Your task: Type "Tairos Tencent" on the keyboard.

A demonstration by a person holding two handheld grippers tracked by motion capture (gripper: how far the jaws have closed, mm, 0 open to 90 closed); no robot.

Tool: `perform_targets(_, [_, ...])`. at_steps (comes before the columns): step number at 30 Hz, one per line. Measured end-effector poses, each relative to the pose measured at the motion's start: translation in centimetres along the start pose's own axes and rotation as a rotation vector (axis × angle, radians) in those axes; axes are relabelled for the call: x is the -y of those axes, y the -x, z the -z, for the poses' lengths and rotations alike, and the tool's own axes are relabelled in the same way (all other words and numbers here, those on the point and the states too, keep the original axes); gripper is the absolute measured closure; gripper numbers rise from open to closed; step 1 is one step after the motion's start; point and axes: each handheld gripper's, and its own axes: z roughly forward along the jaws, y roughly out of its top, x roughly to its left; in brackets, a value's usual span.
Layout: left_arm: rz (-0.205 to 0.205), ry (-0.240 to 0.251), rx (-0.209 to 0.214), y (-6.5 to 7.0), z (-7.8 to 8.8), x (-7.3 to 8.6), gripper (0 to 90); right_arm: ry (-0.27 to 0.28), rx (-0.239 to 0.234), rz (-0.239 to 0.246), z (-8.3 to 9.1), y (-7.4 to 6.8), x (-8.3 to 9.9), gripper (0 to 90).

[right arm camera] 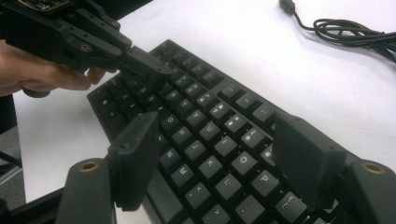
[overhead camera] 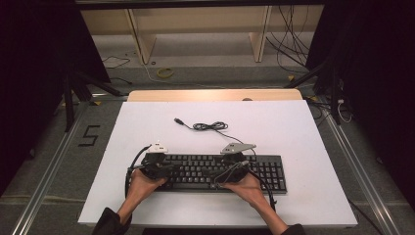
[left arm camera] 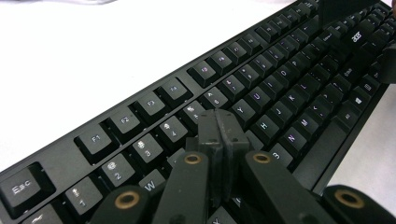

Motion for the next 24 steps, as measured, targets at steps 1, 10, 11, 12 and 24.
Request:
perform_targets(1, [-0.001, -0.001, -0.001, 0.0, 0.0, 0.0, 88.8, 0.000, -0.001, 0.000, 0.0, 0.0, 0.0, 32.8])
perform_targets(10, [-0.016, -0.025, 0.002, 0.1, -0.6, -0.1, 88.9, -0.004, 0.002, 0.003, 0.0, 0.0, 0.0, 32.9])
perform_targets(11, [-0.011, -0.023, 0.003, 0.1, -0.7, -0.1, 88.9, -0.004, 0.003, 0.003, 0.0, 0.0, 0.0, 32.9])
perform_targets(12, [-0.010, -0.026, 0.002, 0.1, -0.7, -0.1, 88.9, -0.001, 0.003, 0.004, 0.0, 0.0, 0.0, 32.9])
perform_targets(24, [-0.012, -0.046, -0.001, 0.0, -1.2, 0.0, 88.9, -0.003, 0.003, 0.002, 0.0, 0.0, 0.0, 32.9])
